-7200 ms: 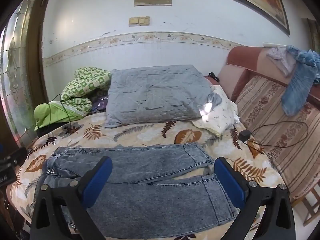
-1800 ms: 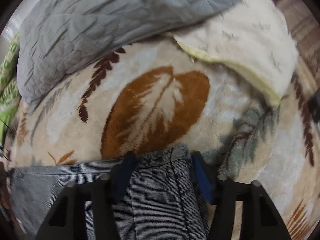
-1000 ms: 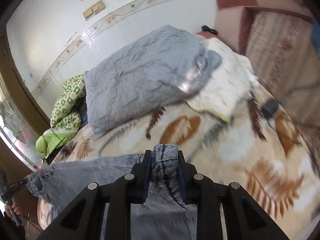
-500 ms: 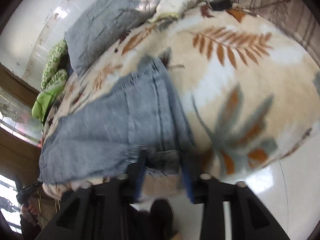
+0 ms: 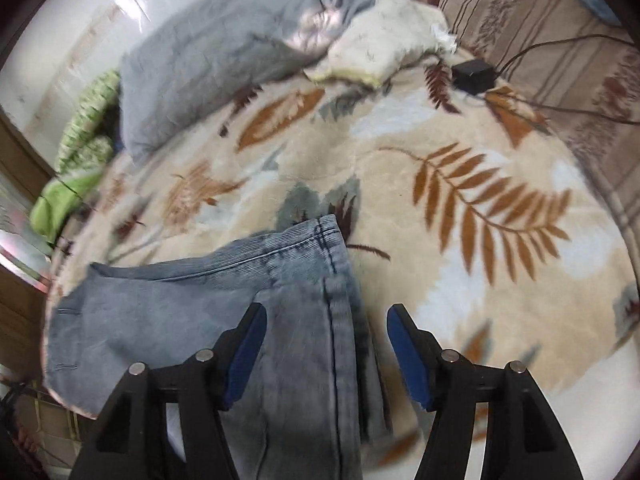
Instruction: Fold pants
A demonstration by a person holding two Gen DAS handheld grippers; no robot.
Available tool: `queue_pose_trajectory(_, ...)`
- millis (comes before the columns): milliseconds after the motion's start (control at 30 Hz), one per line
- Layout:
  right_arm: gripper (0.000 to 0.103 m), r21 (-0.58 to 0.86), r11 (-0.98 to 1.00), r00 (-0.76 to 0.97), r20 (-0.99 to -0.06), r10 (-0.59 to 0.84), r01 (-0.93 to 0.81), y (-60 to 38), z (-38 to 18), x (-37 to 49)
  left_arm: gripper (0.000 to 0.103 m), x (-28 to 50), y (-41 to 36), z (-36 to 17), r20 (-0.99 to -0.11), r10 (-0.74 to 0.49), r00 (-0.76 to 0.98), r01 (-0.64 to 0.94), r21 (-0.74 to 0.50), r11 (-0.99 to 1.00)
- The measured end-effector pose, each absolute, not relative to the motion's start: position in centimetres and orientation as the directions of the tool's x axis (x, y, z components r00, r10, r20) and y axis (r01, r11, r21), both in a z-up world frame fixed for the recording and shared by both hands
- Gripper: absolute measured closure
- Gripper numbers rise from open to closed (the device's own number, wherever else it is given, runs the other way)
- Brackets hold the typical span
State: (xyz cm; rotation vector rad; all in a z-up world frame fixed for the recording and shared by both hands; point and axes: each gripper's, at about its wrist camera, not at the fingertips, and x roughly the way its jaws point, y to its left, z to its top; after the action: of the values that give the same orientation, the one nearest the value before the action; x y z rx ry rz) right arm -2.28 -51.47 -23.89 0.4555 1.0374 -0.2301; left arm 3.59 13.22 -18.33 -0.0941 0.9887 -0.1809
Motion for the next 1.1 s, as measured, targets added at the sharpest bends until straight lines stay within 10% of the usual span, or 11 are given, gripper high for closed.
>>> queue_pose_trajectory(333, 0.098, 0.073, 0.958, 0.456, -0.888, -0.064, 0.277, -49.5, -22.7, 0.5, 0.097, 5.6, 10.1, -22.4, -0.873, -0.201, 0.443, 0.092, -0.179, 0.98)
queue_pose_trajectory(767, 0.098, 0.391, 0.86, 0.552, -0.818, 0.163, 0.326, -53.4, -22.2, 0.0, 0.096, 6.0, 9.7, -23.3, -0.888, -0.169, 0.428, 0.086, -0.146, 0.986)
queue_pose_trajectory(867, 0.097, 0.38, 0.858, 0.531, -0.833, 0.155, 0.345, -53.4, -23.5, -1.0, 0.079, 6.0, 9.3, -23.2, -0.886, -0.179, 0.429, 0.096, -0.153, 0.984)
queue_pose_trajectory(933, 0.097, 0.376, 0.858, 0.516, -0.842, 0.158, 0.351, -53.3, -24.1, -1.4, 0.042, 5.9, 9.1, -23.0, -0.884, -0.18, 0.432, 0.092, -0.156, 0.983)
queue_pose_trajectory(1100, 0.097, 0.375, 0.86, 0.533, -0.833, 0.148, 0.346, -53.1, -24.2, -2.2, 0.036, 5.6, 8.3, -23.0, -0.885, -0.161, 0.437, 0.085, -0.138, 0.987)
